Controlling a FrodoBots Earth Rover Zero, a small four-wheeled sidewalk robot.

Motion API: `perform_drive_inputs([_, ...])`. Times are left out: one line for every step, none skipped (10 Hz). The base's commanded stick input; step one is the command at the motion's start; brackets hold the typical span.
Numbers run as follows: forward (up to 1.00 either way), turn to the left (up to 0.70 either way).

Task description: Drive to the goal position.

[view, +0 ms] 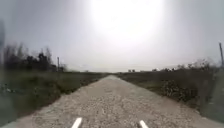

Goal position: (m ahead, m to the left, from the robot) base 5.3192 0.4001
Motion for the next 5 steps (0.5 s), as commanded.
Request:
perform_drive_inputs([0.70,0.00])
perform_drive_inputs([0.70,0.00])
perform_drive_inputs([0.70,0.00])
perform_drive_inputs([0.70,0.00])
perform_drive_inputs([0.70,0.00])
